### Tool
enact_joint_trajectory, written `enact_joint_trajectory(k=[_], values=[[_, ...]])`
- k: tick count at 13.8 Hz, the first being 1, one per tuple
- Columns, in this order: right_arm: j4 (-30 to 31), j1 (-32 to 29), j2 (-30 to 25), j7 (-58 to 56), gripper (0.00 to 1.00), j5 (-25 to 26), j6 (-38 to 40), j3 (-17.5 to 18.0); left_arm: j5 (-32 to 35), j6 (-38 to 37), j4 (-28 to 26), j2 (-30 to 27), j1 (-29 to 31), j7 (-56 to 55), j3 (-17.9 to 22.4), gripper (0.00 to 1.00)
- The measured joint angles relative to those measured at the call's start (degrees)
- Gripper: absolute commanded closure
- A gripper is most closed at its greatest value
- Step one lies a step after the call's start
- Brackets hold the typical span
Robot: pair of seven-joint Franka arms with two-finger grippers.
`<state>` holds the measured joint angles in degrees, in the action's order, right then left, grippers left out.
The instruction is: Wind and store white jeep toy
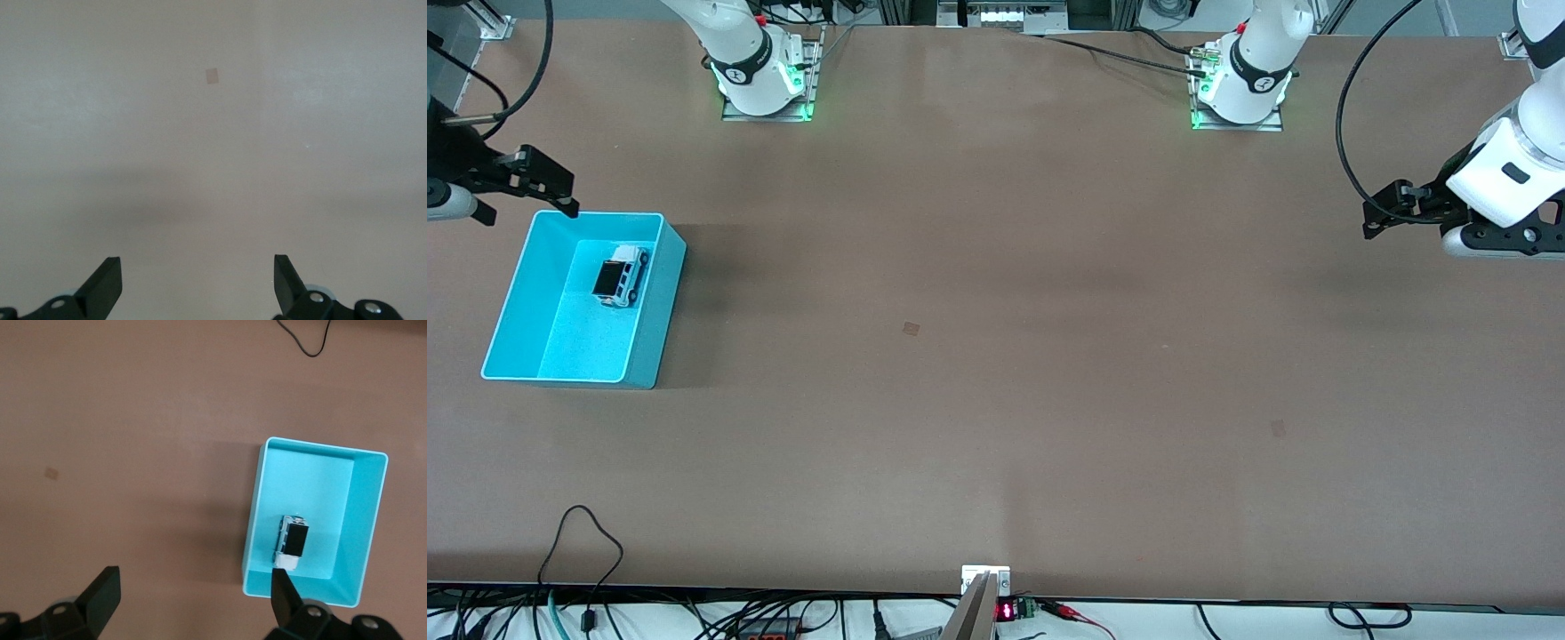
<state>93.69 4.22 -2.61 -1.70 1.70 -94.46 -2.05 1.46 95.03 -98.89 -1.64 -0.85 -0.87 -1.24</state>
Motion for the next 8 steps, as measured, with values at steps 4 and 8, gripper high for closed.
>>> enact_joint_trajectory(k=[4,8], values=[[-1.4,2.0,0.0,6.3,0.0,0.0,1.7,1.1,0.0,0.0,0.0,0.0,0.0,0.0,0.0,0.0],[-2.0,1.9,0.2,6.6,0.0,0.0,1.7,1.0,0.0,0.0,0.0,0.0,0.0,0.0,0.0,0.0]])
